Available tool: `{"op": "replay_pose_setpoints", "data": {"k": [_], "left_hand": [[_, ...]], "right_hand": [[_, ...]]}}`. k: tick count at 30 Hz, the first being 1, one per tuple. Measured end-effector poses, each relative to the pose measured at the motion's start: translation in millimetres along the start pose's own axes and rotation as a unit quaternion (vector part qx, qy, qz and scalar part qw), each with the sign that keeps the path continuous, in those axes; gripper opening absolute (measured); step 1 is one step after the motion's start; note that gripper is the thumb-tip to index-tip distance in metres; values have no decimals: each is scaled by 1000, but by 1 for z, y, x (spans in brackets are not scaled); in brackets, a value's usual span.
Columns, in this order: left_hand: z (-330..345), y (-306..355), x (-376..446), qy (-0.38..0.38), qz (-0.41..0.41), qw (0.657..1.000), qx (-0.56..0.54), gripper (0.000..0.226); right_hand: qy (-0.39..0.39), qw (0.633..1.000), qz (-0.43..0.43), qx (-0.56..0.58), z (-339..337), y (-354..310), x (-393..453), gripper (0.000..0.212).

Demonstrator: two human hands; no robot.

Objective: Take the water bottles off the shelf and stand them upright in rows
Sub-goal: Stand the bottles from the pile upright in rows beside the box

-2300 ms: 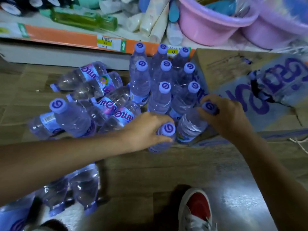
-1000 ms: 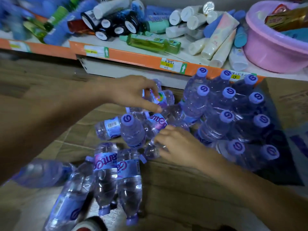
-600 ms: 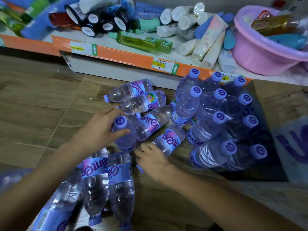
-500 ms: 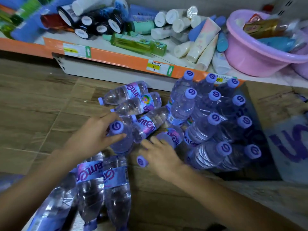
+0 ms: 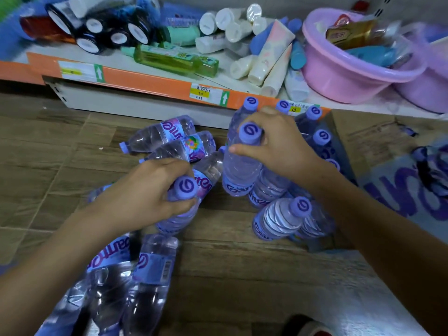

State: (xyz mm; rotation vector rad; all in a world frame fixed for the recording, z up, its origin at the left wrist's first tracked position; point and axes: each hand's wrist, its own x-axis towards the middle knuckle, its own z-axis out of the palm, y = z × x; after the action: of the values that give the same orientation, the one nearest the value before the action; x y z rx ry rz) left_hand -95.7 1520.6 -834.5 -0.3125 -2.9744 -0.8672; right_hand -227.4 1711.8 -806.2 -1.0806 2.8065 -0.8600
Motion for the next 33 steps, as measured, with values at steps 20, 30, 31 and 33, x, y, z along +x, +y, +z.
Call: {"op": "replay_pose_setpoints", "data": {"k": [20,30,31,33], "left_hand": [[84,51,56,-66,50,997,1,56],[96,44,50,-39,25,997,-64,59],[96,39,47,-41,22,995,-89,59],[88,26,39,-43,16,990,-135,55]], "right_hand": [[-123,989,72,-30,23,32,-9,28],[-200,977,39,-67,23,21,1,28],[-208,975,30,-72,23,21,3,27],[-237,967,11,-90,22,22,6,28]]}}
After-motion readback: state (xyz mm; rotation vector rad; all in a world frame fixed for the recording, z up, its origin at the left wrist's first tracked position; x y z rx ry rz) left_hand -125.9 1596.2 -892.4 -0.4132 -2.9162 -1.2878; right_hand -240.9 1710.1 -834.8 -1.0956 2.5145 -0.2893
